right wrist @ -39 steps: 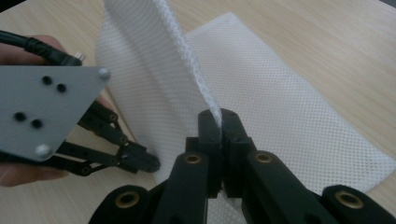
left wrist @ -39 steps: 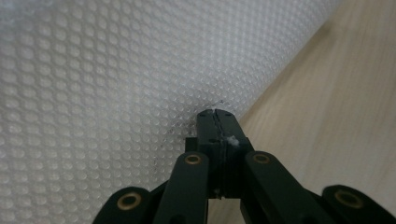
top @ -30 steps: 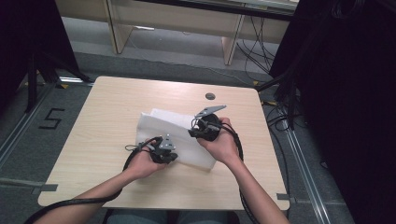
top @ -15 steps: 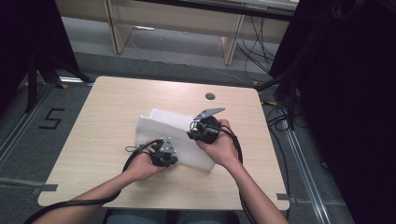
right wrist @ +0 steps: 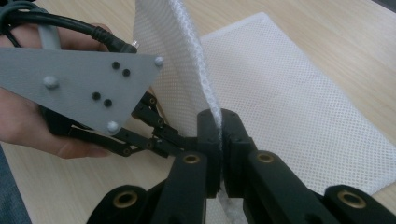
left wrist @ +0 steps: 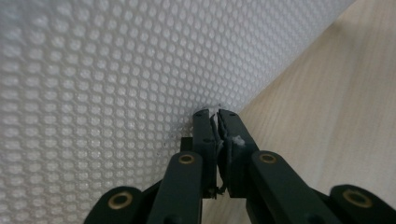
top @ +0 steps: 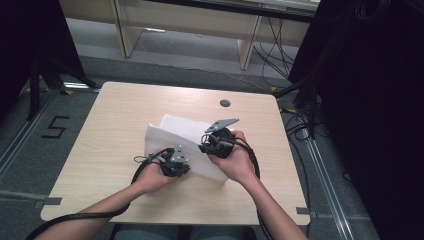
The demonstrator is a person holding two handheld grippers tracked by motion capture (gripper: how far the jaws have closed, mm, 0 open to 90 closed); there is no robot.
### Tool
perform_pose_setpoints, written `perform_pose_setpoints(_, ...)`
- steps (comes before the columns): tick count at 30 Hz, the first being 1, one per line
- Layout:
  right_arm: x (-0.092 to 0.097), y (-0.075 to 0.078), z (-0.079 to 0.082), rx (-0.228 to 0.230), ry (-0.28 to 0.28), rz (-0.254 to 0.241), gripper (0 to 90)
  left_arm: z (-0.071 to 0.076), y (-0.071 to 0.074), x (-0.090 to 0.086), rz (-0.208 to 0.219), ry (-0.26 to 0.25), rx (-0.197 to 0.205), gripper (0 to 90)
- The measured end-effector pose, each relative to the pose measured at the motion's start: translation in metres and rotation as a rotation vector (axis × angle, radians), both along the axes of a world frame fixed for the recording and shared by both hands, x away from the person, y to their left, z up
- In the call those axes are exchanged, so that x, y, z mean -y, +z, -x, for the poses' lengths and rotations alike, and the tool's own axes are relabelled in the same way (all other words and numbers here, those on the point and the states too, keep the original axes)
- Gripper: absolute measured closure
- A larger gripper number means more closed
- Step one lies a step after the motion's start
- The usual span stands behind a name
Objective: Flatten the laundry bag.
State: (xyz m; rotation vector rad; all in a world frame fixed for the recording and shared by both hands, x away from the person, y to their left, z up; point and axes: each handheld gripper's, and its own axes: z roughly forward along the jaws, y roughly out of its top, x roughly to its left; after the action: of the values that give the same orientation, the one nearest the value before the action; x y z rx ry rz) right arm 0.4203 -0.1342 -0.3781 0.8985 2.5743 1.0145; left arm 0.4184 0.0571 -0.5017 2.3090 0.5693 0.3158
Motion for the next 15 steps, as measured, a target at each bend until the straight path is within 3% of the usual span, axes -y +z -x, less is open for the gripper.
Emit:
perform_pose_setpoints(3, 0.000, -0.003, 0.002, 0.014, 0.004, -0.003, 88.7, 0.008, 0.006, -0.003, 0.008, -0.009, 0.004, 83.7)
perform_pose_setpoints(5, 0.001, -0.004, 0.004, -0.004, 0.007, 0.002, 88.7, 0.015, 0.011, -0.009, 0.020, -0.012, -0.005, 82.8)
perform_pose_setpoints(7, 0.000, -0.009, 0.005, 0.009, 0.008, -0.004, 88.7, 0.022, 0.016, -0.019, 0.019, -0.011, -0.002, 82.1)
perform_pose_setpoints(8, 0.001, -0.009, 0.006, -0.009, 0.012, 0.008, 88.7, 0.025, 0.019, -0.024, 0.016, -0.016, 0.002, 81.8)
perform_pose_setpoints(12, -0.002, -0.016, 0.010, -0.001, 0.016, 0.013, 88.7, 0.045, 0.031, -0.050, 0.056, 0.004, 0.004, 80.3)
perform_pose_setpoints(13, -0.002, -0.016, 0.011, -0.024, 0.023, 0.020, 88.7, 0.049, 0.033, -0.057, 0.041, 0.008, 0.015, 80.0)
perform_pose_setpoints(15, -0.004, -0.019, 0.013, -0.004, 0.025, 0.015, 88.7, 0.053, 0.034, -0.062, 0.038, 0.013, 0.025, 79.4)
